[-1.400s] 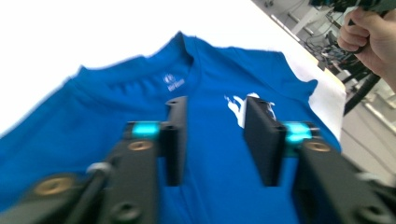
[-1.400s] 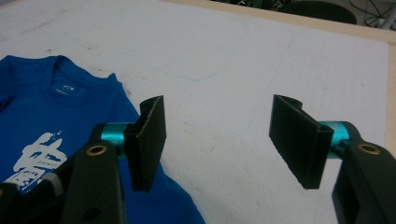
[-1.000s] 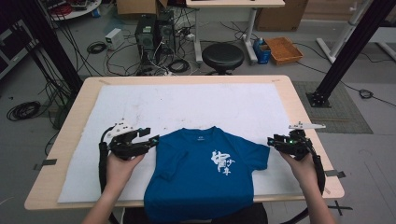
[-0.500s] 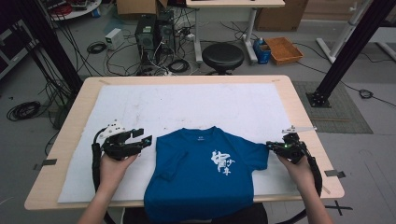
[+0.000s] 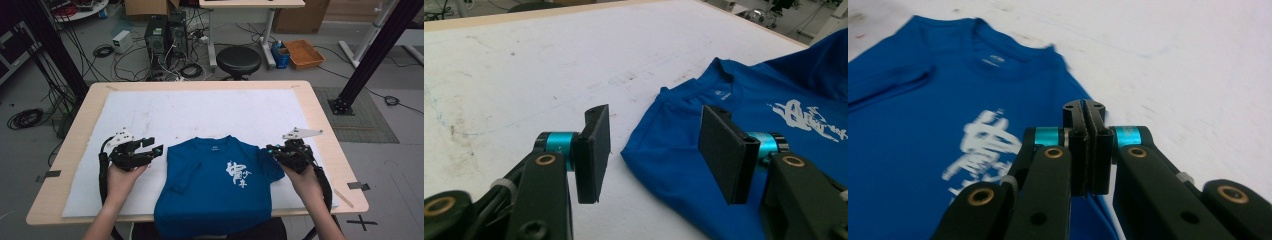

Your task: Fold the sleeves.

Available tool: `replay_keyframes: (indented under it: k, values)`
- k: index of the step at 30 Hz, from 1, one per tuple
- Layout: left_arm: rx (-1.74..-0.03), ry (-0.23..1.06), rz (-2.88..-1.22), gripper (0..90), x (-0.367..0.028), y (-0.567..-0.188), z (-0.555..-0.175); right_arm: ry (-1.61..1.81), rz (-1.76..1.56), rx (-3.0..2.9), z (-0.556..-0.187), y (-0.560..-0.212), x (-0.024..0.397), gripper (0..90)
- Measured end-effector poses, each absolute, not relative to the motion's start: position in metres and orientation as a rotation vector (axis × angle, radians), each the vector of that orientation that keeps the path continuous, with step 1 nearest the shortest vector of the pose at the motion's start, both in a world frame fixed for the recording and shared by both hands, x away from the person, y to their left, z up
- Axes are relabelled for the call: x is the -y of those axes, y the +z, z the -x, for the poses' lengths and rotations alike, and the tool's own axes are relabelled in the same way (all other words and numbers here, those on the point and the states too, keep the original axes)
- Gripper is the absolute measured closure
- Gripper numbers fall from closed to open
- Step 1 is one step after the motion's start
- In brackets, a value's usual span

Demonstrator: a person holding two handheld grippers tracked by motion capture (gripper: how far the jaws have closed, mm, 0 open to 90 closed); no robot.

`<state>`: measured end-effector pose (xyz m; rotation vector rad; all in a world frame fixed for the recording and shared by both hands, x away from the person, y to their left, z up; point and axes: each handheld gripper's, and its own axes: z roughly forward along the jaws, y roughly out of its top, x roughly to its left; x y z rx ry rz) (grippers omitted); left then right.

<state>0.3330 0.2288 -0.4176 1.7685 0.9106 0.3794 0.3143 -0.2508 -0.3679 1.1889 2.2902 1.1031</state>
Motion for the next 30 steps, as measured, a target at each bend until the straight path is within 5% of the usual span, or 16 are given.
replay_keyframes:
  k: [11,15,30]
  values:
    - [-0.906,0.359,-1.787,46.6,-0.225,-0.420,-0.334,1.032,-1.040,-2.419,-0.324,-0.377,0.164,89.0]
    - [-0.905,0.358,-1.790,46.6,-0.224,-0.420,-0.334,1.051,-1.021,-2.439,-0.328,-0.384,0.154,81.3]
    - [-0.912,0.359,-1.799,46.3,-0.217,-0.420,-0.335,1.248,-1.178,-2.171,-0.339,-0.388,0.234,67.4]
